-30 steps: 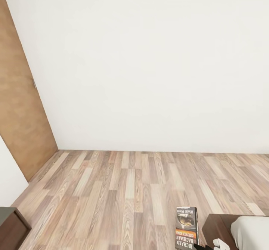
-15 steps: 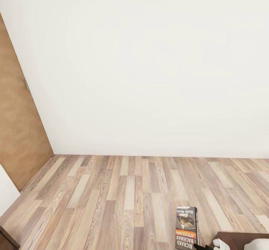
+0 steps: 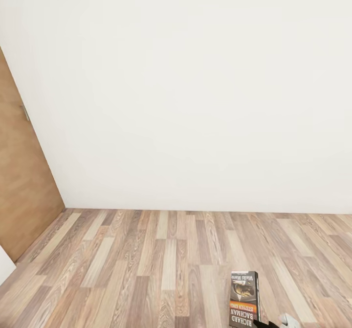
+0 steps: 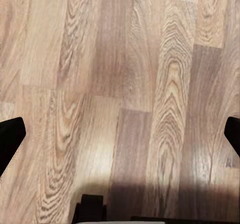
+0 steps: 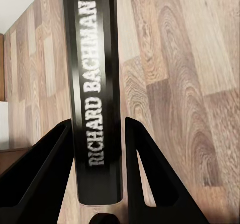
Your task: In the bedroom, move the book from the bed onto either nightstand, and place the two sandals side by side next to the bed.
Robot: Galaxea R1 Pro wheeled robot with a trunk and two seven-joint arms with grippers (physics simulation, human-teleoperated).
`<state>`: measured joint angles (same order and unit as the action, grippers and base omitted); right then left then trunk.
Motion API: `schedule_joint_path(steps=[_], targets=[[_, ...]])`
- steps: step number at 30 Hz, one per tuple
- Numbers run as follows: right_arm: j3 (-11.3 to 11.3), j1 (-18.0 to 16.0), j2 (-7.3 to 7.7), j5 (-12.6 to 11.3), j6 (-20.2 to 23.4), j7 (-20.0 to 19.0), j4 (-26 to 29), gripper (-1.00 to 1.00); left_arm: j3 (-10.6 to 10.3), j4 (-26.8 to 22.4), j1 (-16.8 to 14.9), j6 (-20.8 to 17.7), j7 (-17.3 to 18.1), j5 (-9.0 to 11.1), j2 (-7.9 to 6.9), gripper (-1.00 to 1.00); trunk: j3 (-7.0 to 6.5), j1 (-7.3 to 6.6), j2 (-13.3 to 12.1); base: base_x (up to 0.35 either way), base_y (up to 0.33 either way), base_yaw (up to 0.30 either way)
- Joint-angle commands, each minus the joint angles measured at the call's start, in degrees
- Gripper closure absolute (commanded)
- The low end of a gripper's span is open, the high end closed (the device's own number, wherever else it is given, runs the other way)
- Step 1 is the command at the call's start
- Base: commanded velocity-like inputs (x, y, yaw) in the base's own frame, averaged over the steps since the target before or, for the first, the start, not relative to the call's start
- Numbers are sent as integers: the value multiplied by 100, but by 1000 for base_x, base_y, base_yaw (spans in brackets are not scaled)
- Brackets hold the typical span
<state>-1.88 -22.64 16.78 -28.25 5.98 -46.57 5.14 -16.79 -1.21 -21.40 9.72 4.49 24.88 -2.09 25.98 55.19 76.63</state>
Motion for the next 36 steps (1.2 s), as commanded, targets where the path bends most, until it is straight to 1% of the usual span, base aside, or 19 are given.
schedule_joint_path(steps=[1, 36], targets=[[-42, -3, 1, -40, 61, -19, 1, 100, -44, 7, -4, 16, 27, 60, -5, -100, 6, 3, 3, 281, 0, 0], [-43, -3, 1, -40, 61, -19, -1, 100, -44, 7, -4, 18, 27, 60, -11, -100, 6, 3, 3, 322, 0, 0]])
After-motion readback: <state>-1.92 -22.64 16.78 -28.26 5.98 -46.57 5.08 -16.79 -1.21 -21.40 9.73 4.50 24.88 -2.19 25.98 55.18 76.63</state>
